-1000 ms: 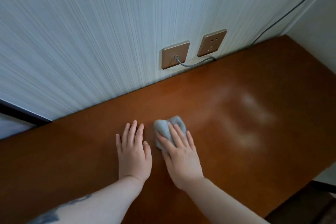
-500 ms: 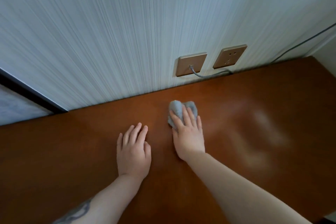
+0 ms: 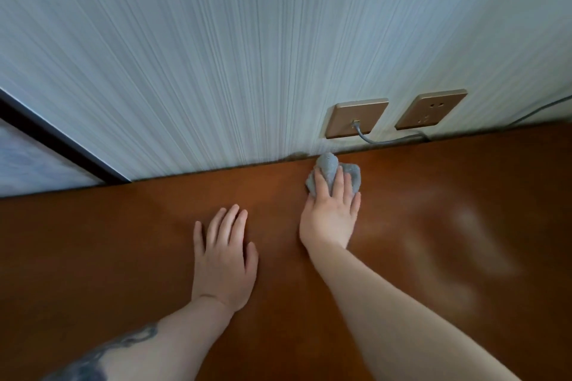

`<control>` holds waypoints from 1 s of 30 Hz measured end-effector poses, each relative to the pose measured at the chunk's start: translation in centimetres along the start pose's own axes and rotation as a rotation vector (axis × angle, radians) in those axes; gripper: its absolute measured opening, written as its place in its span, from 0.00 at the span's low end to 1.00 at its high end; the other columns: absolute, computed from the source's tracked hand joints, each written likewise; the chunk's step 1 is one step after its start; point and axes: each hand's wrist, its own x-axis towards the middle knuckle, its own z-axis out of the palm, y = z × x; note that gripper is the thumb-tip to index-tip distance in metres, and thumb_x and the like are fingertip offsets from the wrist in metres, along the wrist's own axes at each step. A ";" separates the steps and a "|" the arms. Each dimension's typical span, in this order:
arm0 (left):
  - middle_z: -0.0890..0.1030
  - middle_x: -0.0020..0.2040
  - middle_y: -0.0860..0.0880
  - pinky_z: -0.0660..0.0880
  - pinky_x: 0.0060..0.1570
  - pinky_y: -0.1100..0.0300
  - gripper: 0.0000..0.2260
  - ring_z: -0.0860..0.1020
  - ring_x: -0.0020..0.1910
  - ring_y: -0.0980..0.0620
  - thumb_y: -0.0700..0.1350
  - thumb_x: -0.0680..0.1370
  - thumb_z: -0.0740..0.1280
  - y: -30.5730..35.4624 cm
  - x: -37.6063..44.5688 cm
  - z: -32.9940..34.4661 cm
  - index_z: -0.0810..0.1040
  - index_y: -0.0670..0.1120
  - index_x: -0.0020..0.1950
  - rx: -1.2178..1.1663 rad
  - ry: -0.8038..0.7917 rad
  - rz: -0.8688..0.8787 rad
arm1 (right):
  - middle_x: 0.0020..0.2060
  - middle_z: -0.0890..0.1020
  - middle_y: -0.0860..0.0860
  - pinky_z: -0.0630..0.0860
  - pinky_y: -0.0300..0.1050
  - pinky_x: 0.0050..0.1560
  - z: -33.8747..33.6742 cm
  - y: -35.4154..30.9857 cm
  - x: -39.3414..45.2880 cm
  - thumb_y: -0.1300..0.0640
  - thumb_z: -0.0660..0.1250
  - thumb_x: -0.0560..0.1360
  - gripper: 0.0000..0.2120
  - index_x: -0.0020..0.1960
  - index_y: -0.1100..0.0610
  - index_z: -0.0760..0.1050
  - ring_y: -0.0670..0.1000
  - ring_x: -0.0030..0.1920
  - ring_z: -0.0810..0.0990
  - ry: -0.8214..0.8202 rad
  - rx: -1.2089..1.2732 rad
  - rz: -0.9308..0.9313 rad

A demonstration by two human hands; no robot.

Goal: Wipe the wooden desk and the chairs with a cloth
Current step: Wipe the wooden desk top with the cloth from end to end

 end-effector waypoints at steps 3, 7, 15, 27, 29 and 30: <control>0.71 0.71 0.49 0.56 0.71 0.38 0.25 0.65 0.72 0.47 0.51 0.76 0.53 -0.1 0.0 0.1 0.71 0.45 0.71 -0.018 0.004 0.013 | 0.78 0.56 0.50 0.42 0.51 0.76 0.7 -1.2 -2.7 0.54 0.58 0.80 0.24 0.75 0.43 0.63 0.50 0.78 0.48 -0.164 -0.019 -0.464; 0.70 0.72 0.49 0.56 0.71 0.38 0.25 0.64 0.73 0.48 0.51 0.77 0.53 -0.1 0.0 0.1 0.71 0.45 0.71 -0.023 -0.018 0.012 | 0.77 0.59 0.47 0.43 0.46 0.75 -2.5 5.7 -0.7 0.53 0.59 0.78 0.24 0.73 0.40 0.64 0.49 0.77 0.55 -0.323 -0.130 -0.783; 0.69 0.72 0.51 0.52 0.72 0.41 0.25 0.61 0.74 0.50 0.52 0.78 0.50 -0.1 0.1 0.1 0.69 0.47 0.72 0.010 -0.051 -0.001 | 0.79 0.52 0.53 0.43 0.55 0.76 0.1 -1.7 3.3 0.52 0.54 0.81 0.24 0.77 0.44 0.58 0.53 0.78 0.45 -0.077 -0.079 -0.033; 0.70 0.72 0.48 0.55 0.71 0.36 0.25 0.62 0.73 0.47 0.52 0.77 0.51 -0.1 0.2 0.1 0.70 0.45 0.71 -0.031 -0.052 0.008 | 0.76 0.61 0.53 0.47 0.52 0.77 -2.5 6.7 1.3 0.50 0.53 0.82 0.22 0.75 0.44 0.61 0.52 0.77 0.53 -0.023 -0.188 -0.177; 0.70 0.72 0.48 0.54 0.72 0.37 0.26 0.62 0.73 0.47 0.53 0.77 0.50 -0.1 0.1 0.1 0.70 0.45 0.72 -0.028 -0.043 0.005 | 0.78 0.56 0.53 0.44 0.54 0.77 -0.9 2.8 1.3 0.50 0.53 0.82 0.23 0.77 0.44 0.59 0.53 0.78 0.48 0.033 -0.096 0.064; 0.70 0.72 0.48 0.54 0.72 0.37 0.26 0.62 0.73 0.47 0.53 0.77 0.50 -0.1 0.1 0.2 0.70 0.45 0.72 -0.035 -0.035 0.007 | 0.79 0.54 0.52 0.43 0.54 0.77 -0.3 1.2 0.3 0.50 0.52 0.82 0.23 0.77 0.44 0.58 0.53 0.78 0.47 0.027 -0.070 0.075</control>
